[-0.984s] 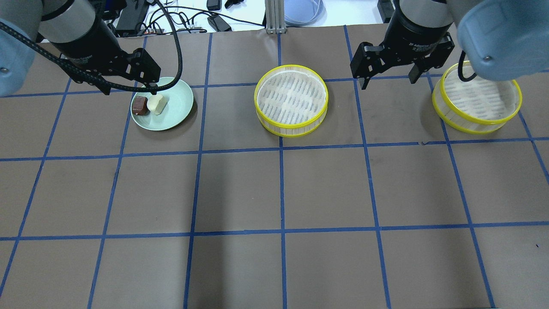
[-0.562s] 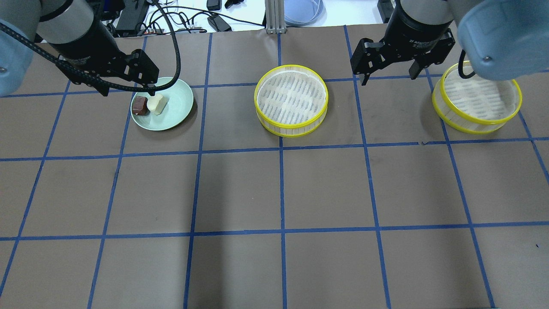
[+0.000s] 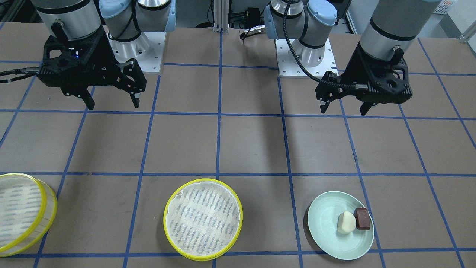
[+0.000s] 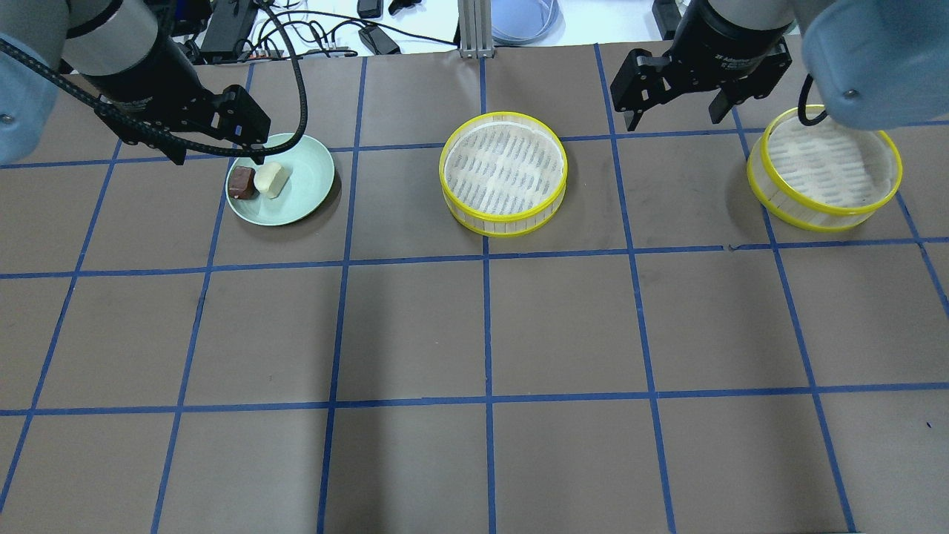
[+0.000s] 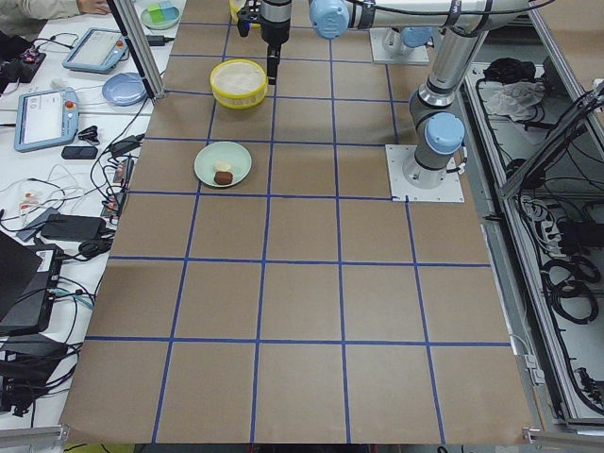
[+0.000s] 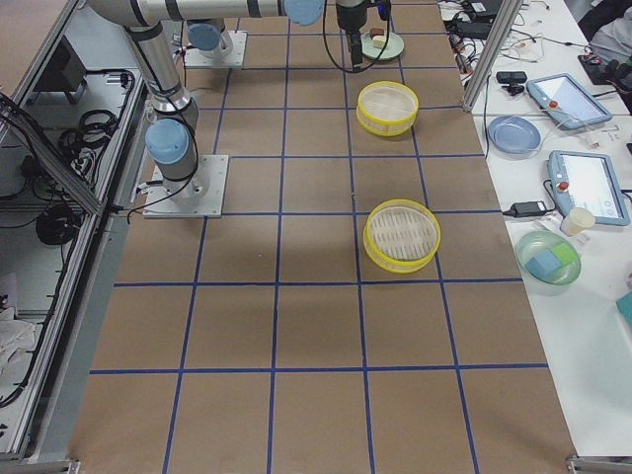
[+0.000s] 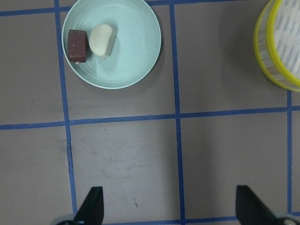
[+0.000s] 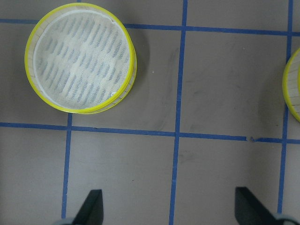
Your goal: Stack buns with steamer
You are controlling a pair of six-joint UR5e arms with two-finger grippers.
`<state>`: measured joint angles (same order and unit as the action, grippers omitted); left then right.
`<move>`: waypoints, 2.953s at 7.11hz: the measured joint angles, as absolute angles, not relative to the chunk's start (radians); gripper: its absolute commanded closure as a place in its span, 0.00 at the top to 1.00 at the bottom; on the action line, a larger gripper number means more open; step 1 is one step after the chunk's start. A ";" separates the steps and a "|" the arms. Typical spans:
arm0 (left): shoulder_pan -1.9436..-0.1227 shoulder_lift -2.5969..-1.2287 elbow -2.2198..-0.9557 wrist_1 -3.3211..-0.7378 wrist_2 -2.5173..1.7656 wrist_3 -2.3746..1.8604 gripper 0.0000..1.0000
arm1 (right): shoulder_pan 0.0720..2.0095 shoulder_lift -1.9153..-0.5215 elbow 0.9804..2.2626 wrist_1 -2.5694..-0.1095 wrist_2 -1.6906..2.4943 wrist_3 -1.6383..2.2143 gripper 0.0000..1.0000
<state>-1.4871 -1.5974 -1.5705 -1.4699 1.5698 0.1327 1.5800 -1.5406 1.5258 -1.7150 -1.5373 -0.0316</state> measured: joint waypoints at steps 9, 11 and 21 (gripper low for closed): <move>-1.369 -1.998 -1.622 -0.890 1.571 0.403 0.91 | 1.016 -1.103 1.384 -1.949 -1.531 -0.487 1.00; -1.364 -2.088 -1.608 -0.765 1.554 0.448 0.77 | 0.974 -1.025 1.383 -1.997 -1.528 -0.588 0.95; -1.360 -2.205 -1.557 -0.728 1.508 0.453 0.00 | 0.955 -0.912 1.391 -2.150 -1.572 -0.710 0.18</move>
